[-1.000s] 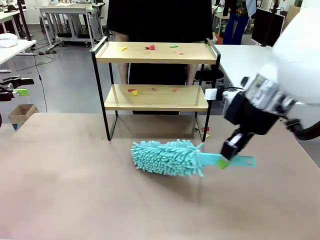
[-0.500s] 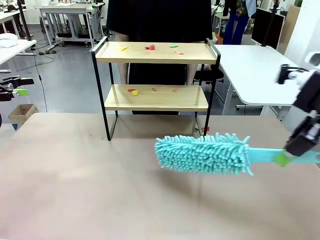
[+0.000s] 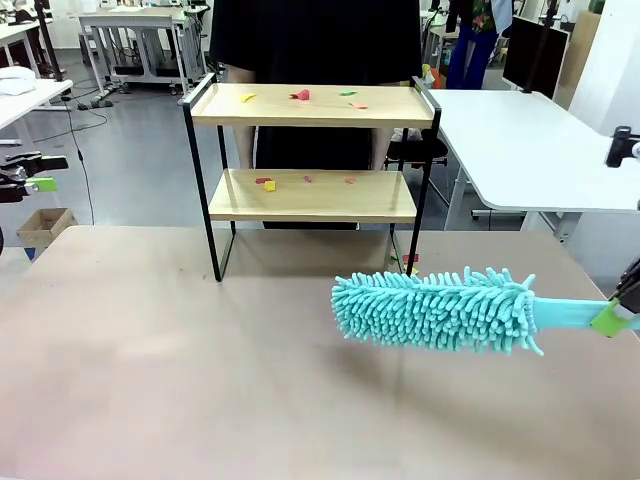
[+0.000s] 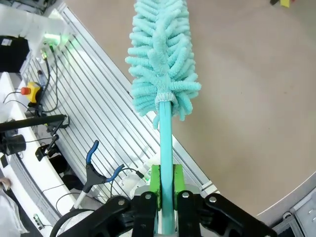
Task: Clean the shelf.
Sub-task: Clean the specific section of the Shelf indicated by the human with the Duster.
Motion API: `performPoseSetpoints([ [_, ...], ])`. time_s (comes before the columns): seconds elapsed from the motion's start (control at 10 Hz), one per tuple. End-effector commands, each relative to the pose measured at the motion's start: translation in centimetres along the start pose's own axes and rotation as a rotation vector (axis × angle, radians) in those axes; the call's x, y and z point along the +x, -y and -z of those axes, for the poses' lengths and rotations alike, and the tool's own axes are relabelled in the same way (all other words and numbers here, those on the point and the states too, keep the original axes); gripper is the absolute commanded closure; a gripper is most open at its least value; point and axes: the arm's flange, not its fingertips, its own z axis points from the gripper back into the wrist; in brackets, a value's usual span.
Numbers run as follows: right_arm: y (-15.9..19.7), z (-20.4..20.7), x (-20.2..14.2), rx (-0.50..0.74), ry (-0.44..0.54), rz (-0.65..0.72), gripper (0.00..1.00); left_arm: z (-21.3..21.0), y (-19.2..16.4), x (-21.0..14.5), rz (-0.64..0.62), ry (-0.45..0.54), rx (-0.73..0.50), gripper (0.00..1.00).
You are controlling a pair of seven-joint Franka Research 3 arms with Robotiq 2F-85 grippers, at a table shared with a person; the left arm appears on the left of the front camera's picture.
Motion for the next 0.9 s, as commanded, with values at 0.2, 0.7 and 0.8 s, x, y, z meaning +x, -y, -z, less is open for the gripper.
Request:
performPoseSetpoints([
  [0.2, -0.09, -0.26, -0.10, -0.001, 0.010, 0.010, 0.87, 0.00, 0.16, 0.30, 0.004, 0.002, 0.001, 0.00],
  [0.7, -0.09, -0.26, -0.10, -0.001, 0.010, 0.010, 0.87, 0.00, 0.16, 0.30, 0.004, 0.002, 0.001, 0.00],
  [0.8, -0.09, -0.26, -0.10, -0.001, 0.010, 0.010, 0.87, 0.00, 0.16, 0.30, 0.004, 0.002, 0.001, 0.00],
])
